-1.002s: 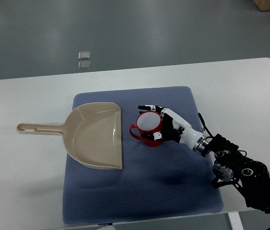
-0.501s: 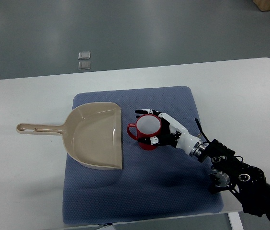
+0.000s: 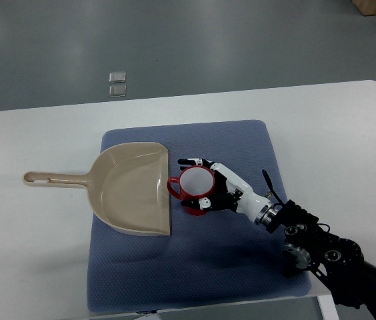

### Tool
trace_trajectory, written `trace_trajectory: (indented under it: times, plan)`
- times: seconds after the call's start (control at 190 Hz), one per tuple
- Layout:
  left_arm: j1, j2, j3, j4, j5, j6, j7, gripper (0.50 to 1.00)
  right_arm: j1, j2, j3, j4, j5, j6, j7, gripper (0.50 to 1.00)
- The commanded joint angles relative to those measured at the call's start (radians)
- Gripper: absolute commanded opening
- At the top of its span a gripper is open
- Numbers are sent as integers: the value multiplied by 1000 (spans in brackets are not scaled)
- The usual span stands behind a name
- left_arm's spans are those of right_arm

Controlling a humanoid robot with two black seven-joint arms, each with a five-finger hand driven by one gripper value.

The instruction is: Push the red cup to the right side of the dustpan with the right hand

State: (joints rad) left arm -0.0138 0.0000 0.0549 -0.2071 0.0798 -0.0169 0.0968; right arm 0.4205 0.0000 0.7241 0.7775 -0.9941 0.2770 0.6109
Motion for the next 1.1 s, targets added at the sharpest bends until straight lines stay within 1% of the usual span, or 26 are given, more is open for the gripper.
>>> trace_trajectory:
  times: [0.0, 0.242, 0.522, 0.78, 1.096]
  plan:
    - [0, 0, -1, 0, 0, 0, 0, 1000, 4, 0, -12, 2, 0, -12, 0, 932]
    - [0, 0, -1, 0, 0, 0, 0, 1000, 4, 0, -40, 11, 0, -41, 0, 932]
    - [0, 0, 0, 0, 0, 0, 0, 1000, 12, 0, -31, 25, 9, -32, 0, 934]
    - [0, 0, 0, 0, 0, 0, 0, 1000, 14, 0, -20, 72, 12, -30, 0, 936]
    - [0, 0, 0, 0, 0, 0, 0, 1000, 23, 0, -14, 72, 14, -32, 0, 936]
